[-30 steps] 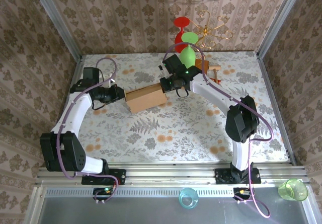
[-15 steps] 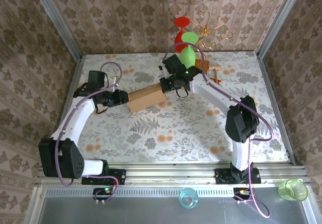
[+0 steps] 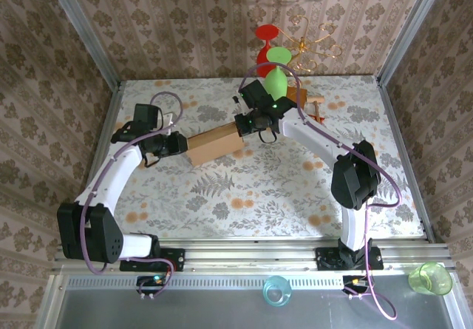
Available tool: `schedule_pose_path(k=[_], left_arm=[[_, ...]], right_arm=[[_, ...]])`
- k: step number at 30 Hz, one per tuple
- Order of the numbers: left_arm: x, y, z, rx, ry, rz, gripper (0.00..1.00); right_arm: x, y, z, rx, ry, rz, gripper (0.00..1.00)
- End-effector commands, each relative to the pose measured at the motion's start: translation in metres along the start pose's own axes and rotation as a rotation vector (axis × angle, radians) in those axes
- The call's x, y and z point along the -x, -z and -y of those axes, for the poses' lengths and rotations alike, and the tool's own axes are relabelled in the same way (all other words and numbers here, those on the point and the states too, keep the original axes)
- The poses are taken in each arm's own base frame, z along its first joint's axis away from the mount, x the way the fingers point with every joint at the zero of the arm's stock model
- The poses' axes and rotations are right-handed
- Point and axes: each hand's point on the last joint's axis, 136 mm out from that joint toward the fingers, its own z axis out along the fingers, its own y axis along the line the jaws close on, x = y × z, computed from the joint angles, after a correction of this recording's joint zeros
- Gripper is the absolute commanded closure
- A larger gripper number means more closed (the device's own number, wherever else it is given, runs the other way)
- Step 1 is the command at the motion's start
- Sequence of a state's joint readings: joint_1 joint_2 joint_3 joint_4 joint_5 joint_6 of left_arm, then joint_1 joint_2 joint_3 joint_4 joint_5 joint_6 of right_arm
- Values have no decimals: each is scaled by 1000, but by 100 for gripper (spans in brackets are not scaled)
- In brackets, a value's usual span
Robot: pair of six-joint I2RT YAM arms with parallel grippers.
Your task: Fold the paper box
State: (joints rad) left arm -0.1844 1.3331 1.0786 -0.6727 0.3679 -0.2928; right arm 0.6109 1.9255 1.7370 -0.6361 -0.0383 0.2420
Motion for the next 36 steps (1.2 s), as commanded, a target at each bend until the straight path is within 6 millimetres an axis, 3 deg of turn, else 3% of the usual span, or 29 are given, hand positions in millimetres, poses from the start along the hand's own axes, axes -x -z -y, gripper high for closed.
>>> schedule_pose_path(k=[1, 14, 23, 36], left_arm=[[5, 2, 3, 12, -21, 4, 82], [8, 13, 10, 27, -34, 19, 86], [8, 9, 13, -1, -5, 20, 100], [7, 14, 23, -30, 21, 3, 100]], right_arm=[[-5, -4, 0, 14, -19, -18, 100], [-6, -6, 1, 9, -20, -22, 100], [-6, -6, 1, 13, -25, -21, 100], [-7, -8, 1, 12, -22, -24, 100]])
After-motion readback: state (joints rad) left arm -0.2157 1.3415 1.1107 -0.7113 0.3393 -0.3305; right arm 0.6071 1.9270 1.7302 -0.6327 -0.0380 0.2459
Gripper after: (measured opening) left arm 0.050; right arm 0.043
